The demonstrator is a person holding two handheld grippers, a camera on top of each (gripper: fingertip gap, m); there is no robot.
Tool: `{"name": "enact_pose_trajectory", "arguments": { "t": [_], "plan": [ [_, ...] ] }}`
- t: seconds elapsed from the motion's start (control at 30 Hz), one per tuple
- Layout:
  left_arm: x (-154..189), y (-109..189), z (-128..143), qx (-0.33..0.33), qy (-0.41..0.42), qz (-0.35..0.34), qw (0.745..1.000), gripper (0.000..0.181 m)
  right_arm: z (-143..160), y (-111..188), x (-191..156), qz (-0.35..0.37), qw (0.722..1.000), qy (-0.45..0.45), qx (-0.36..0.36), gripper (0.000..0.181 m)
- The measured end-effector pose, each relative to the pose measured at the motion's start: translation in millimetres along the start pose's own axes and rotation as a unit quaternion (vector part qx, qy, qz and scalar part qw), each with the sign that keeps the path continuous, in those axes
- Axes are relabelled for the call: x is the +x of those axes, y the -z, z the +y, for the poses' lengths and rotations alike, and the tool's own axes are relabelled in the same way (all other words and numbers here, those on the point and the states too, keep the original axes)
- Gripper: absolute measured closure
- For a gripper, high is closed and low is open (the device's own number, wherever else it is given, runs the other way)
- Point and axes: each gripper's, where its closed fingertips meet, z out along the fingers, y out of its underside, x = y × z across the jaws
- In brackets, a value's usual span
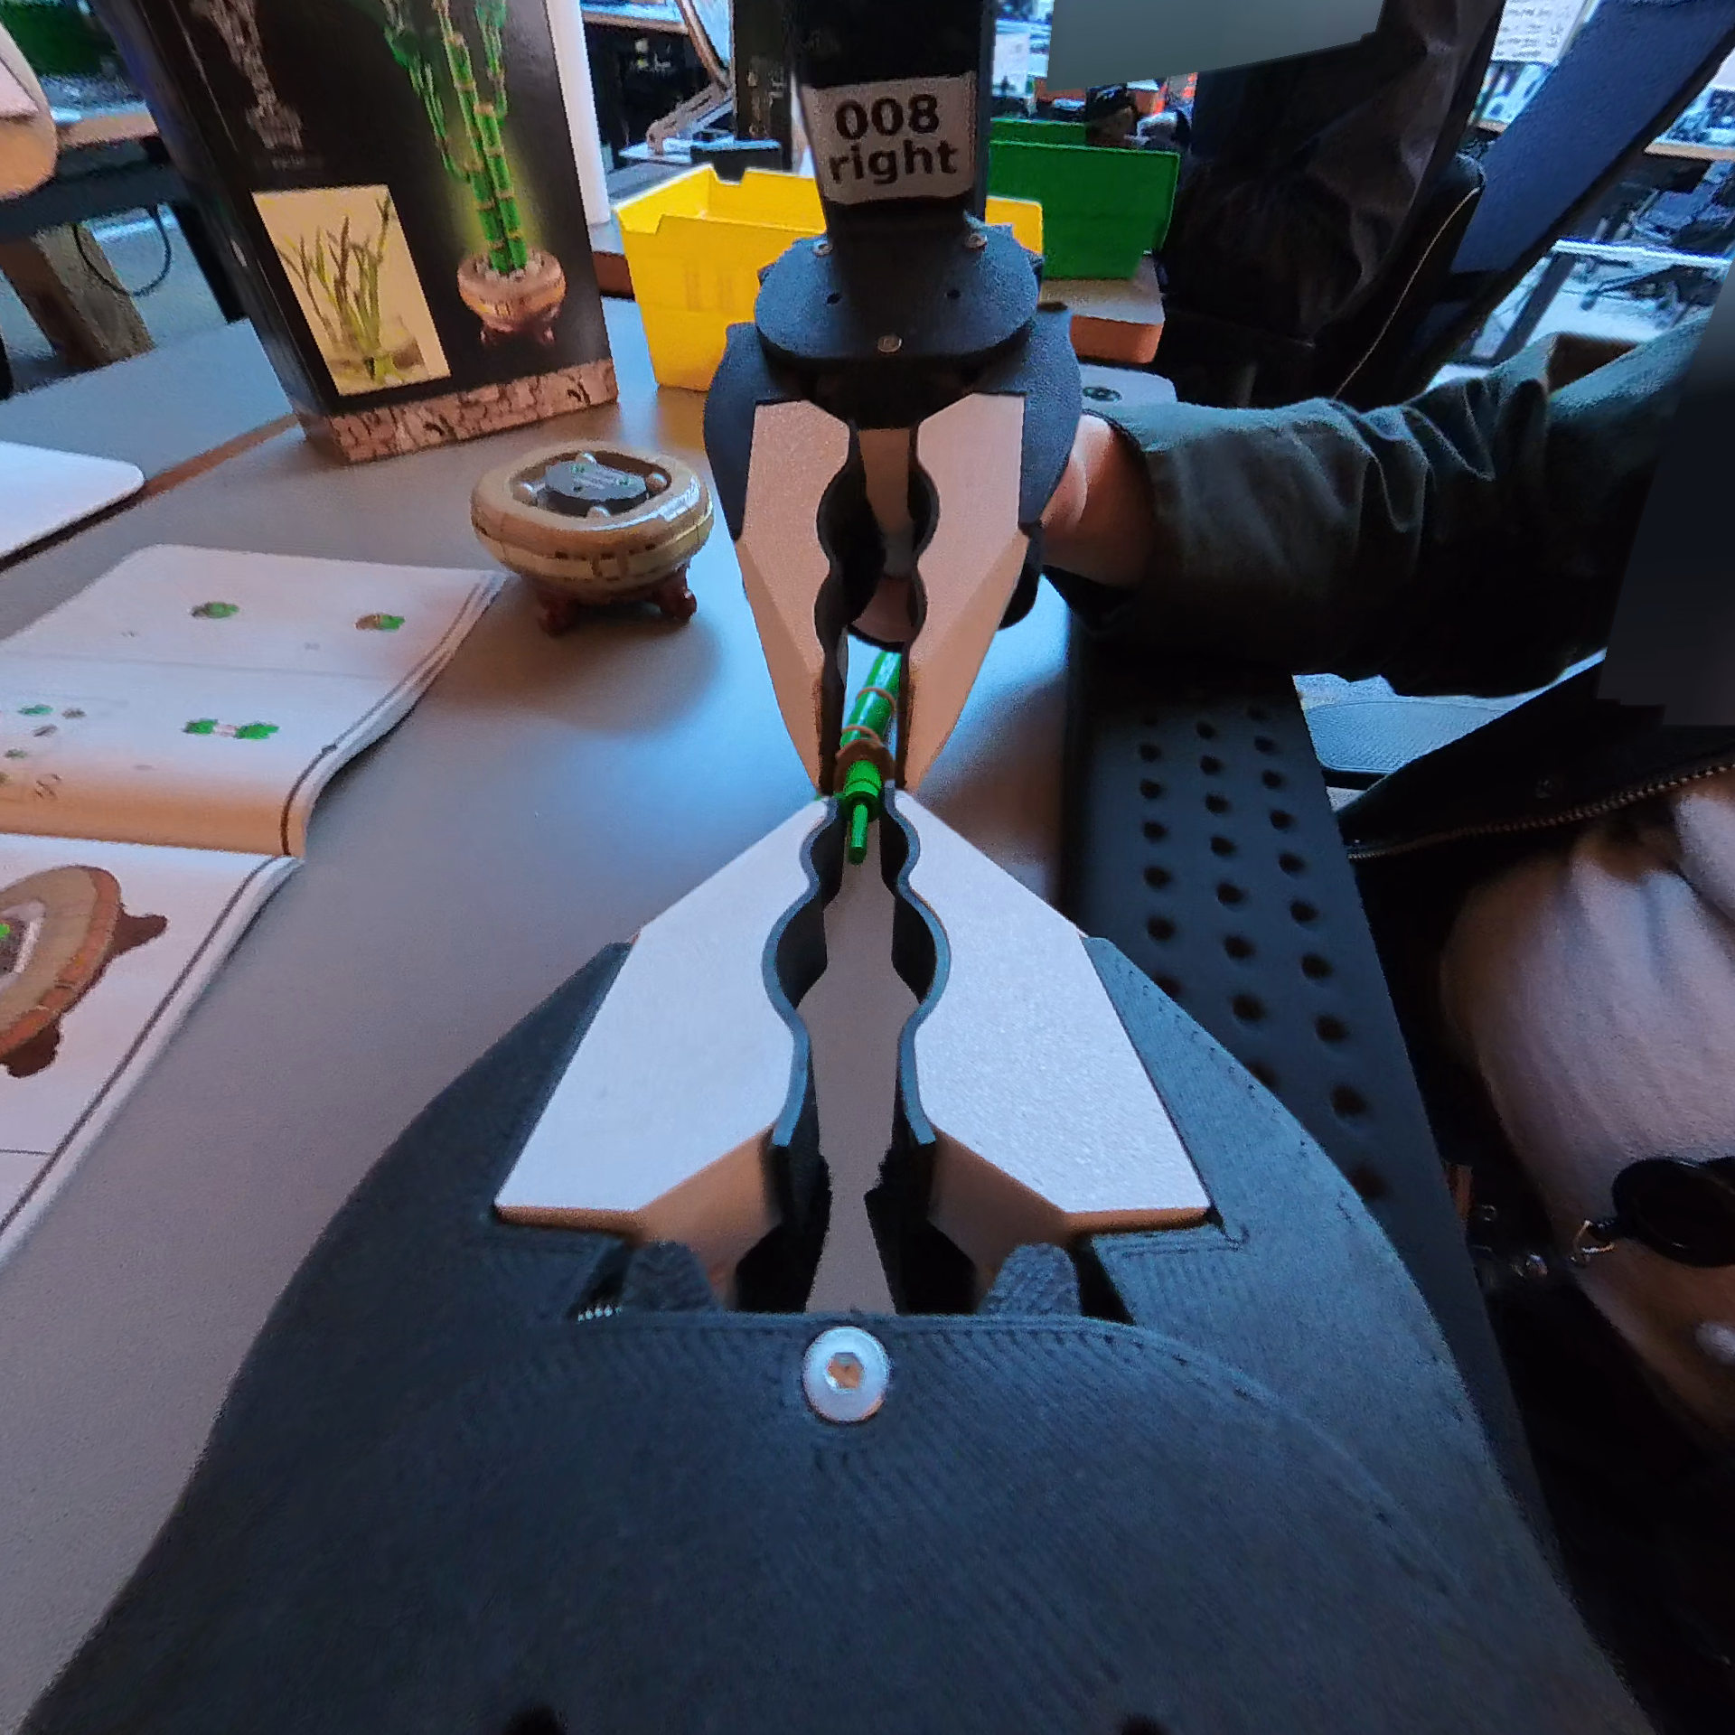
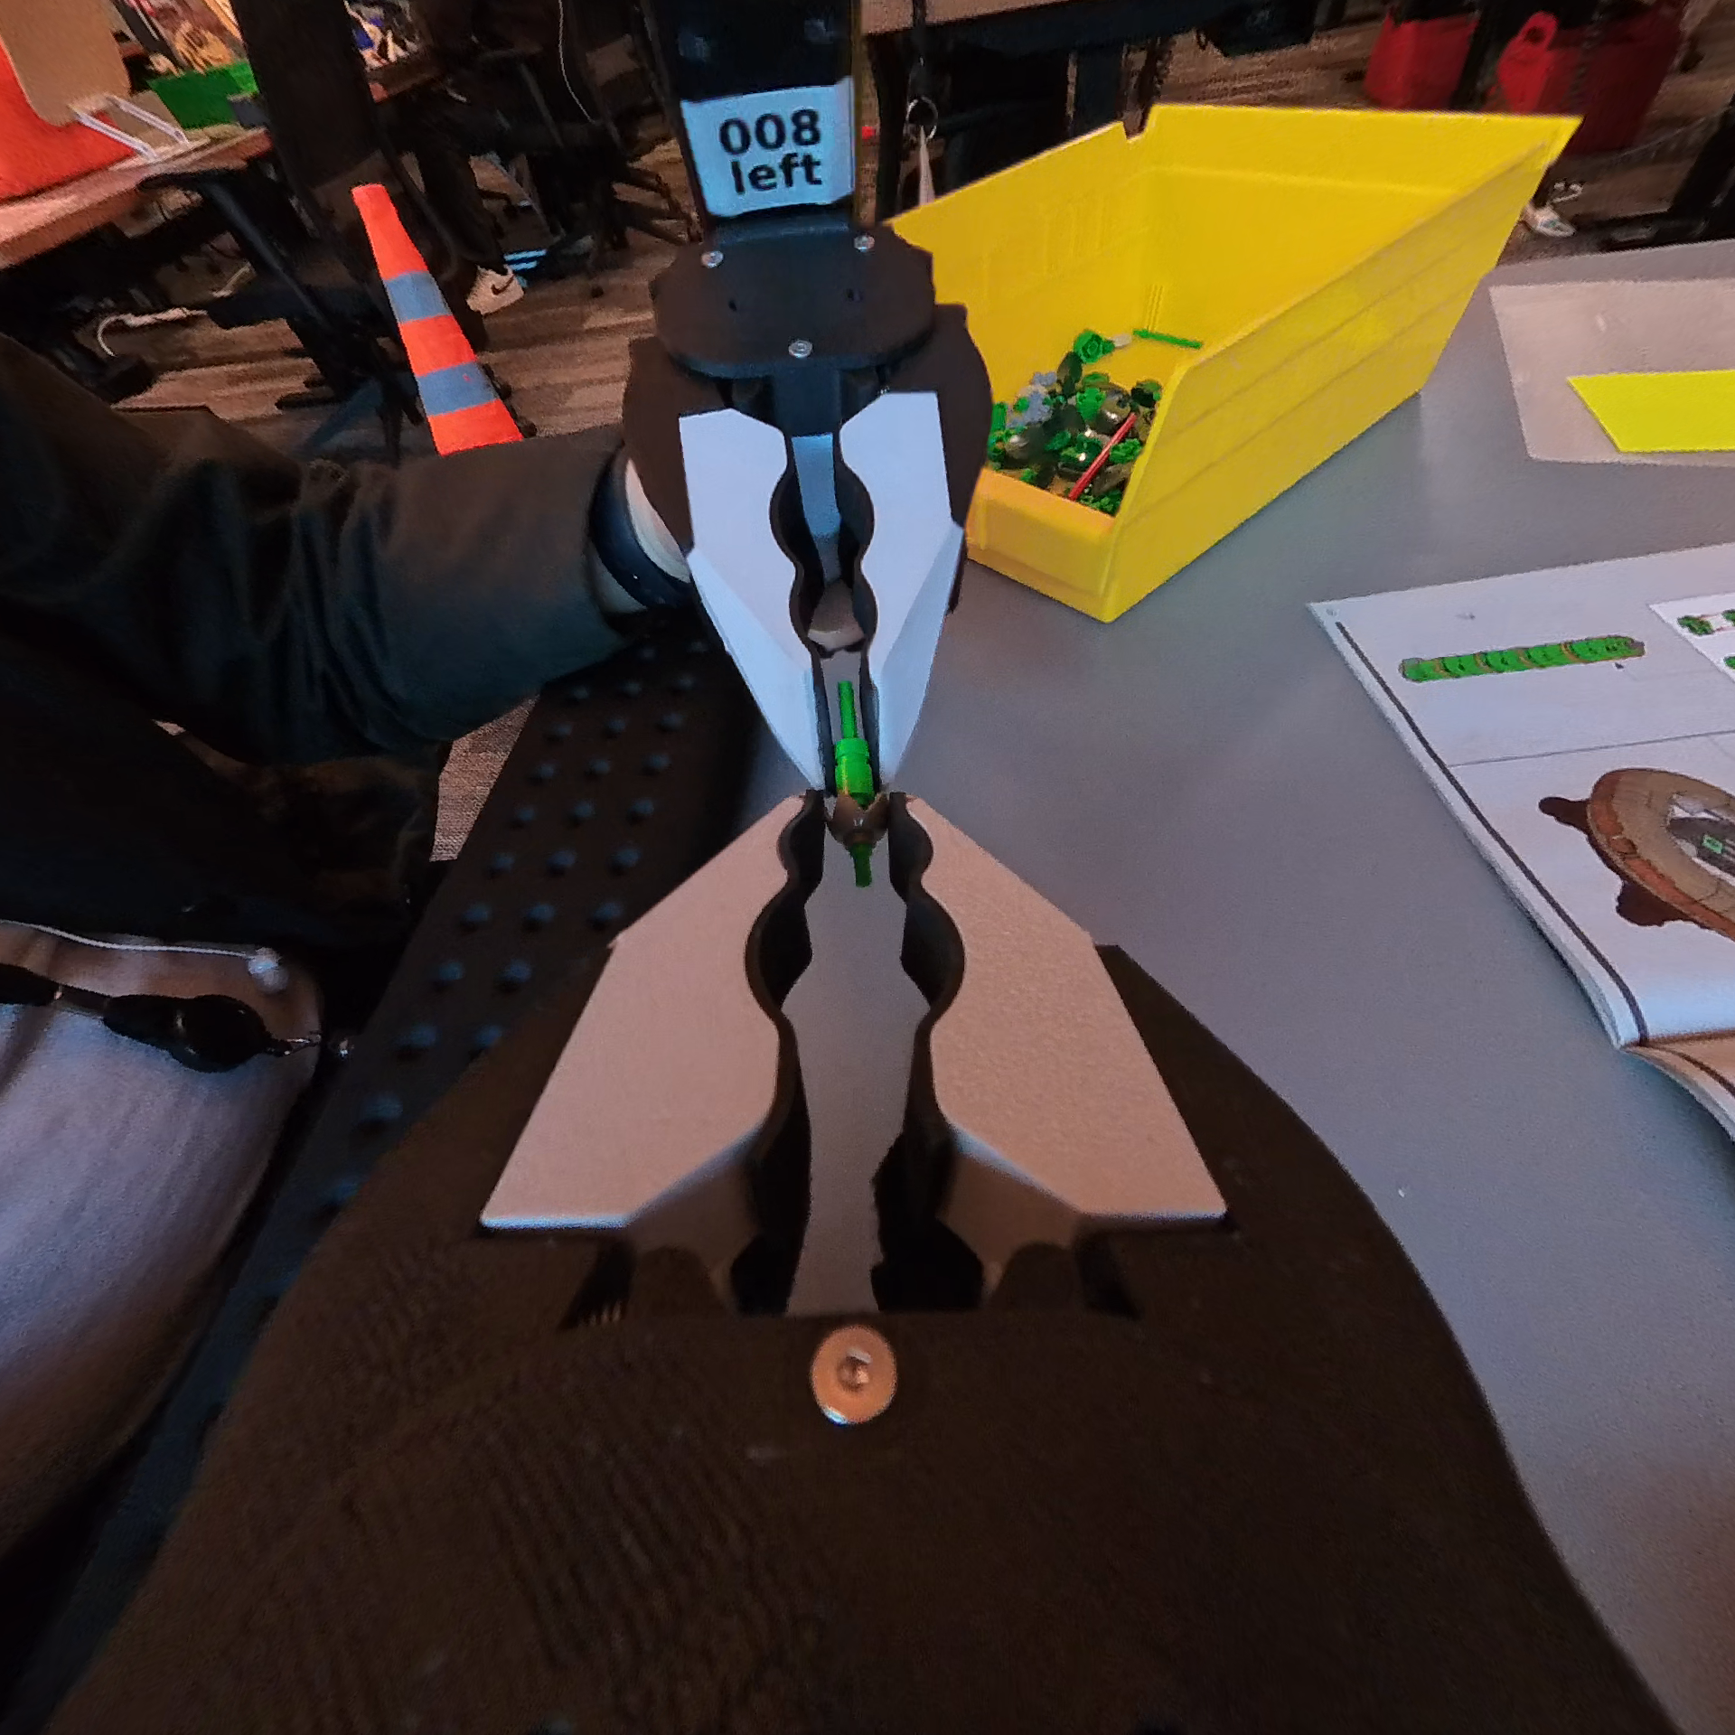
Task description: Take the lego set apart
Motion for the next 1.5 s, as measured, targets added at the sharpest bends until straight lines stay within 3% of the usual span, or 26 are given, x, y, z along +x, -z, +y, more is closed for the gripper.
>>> {"name": "enact_pose_trajectory", "arguments": {
  "t": [0.43, 0.7, 0.8, 0.9, 0.97, 1.5],
  "plan": [
    [6, -2, -1, -0.001, 0.001, 0.013, 1.0, 0.181, 9, 13, -4, -0.006, 0.999, 0.009, -0.033, 0.168],
    [9, 0, -5, 0.02, 0.011, 0.026, 0.999, 0.181, 5, 17, -7, -0.009, 1.0, 0.013, -0.019, 0.169],
    [7, -4, -7, 0.028, 0.025, 0.021, 0.999, 0.158, 5, 15, -7, -0.005, 1.0, 0.018, -0.018, 0.169],
    [7, -9, -4, 0.017, 0.015, 0.017, 1.0, 0.162, 3, 12, -7, -0.001, 0.999, 0.028, -0.02, 0.169],
    [10, -10, -3, 0.012, 0.008, 0.022, 1.0, 0.176, 6, 11, -7, 0.001, 0.999, 0.032, -0.028, 0.168],
    [8, -9, -2, 0.011, 0.006, 0.014, 1.0, 0.175, 8, 8, -6, 0.009, 0.999, 0.034, -0.037, 0.169]
  ]
}}
